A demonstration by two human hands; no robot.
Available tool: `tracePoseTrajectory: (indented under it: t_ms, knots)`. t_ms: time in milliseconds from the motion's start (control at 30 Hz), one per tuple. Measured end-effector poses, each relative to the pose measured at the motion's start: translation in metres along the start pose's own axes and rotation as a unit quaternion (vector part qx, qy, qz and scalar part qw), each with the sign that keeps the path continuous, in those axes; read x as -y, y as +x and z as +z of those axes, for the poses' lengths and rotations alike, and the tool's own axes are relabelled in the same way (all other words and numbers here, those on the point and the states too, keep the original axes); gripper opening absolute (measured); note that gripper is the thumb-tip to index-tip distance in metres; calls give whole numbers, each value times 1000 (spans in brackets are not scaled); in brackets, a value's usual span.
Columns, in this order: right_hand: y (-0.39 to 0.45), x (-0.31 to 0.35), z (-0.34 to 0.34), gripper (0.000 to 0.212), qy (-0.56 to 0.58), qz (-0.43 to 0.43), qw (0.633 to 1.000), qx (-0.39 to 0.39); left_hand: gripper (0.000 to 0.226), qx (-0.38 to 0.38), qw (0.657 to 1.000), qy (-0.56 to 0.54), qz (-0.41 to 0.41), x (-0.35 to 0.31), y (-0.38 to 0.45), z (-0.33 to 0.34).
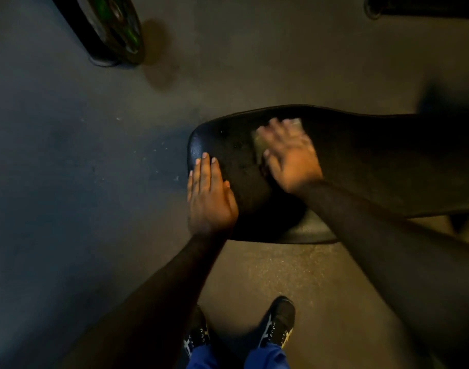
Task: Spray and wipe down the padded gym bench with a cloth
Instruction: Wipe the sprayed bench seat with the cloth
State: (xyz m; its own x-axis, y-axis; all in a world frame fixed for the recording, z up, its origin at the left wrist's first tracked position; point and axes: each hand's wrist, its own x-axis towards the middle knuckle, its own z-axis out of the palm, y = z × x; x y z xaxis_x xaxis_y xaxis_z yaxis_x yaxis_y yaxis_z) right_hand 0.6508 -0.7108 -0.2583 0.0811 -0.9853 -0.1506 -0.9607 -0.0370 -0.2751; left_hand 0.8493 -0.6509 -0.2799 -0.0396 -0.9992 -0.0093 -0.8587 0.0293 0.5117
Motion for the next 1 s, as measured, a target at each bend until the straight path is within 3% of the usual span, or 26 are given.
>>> tracePoseTrajectory:
  t_ms: [67,133,200,233,367,400,500,533,567,633,667,767,833,933,967,1000]
  knots:
    - [18,25,6,63,18,137,990,-31,60,8,1000,3,-5,2,0,1]
    - [20,63,13,61,12,27,999,-19,60,17,1000,-4,3,4,0,0]
    - [25,59,14,56,9,-125,992,31,59,14,1000,-9,11,5,-2,0]
    - [34,48,9,54,4,-148,989,25,58,6,1000,-16,16,5,-3,0]
    - [61,56,12,57,7,39,999,-33,57,-23,999,-39,4,7,-6,4]
    - [57,67,14,56,1,9,1000,-27,57,-25,999,-38,-3,6,-7,4]
    - [52,48,10,53,-9,-189,982,24,57,-29,999,-36,-12,5,-7,5]
    - [61,33,5,54,-21,-207,978,22,56,-38,999,-35,-15,6,-7,6]
    - [69,27,1,57,-30,-170,985,8,56,-45,998,-36,-17,7,-7,7]
    - [70,37,2,64,-15,-10,1000,-19,55,-46,998,-45,-15,8,-8,7]
    - [64,52,6,63,-22,14,999,-23,55,-40,998,-48,-12,7,-7,6]
    - [37,59,13,56,-14,-166,985,52,55,-23,998,-49,-14,7,-7,4]
    - [46,33,5,55,-27,-211,976,46,56,-22,998,-56,-17,7,-7,2]
    - [50,39,8,57,2,19,1000,-24,58,-6,998,-56,-23,7,-4,-1]
    - [39,53,14,58,3,37,999,-22,59,2,998,-56,-25,8,-3,-1]
    - [23,63,19,58,2,-11,1000,-12,59,6,998,-60,-27,8,-2,-3]
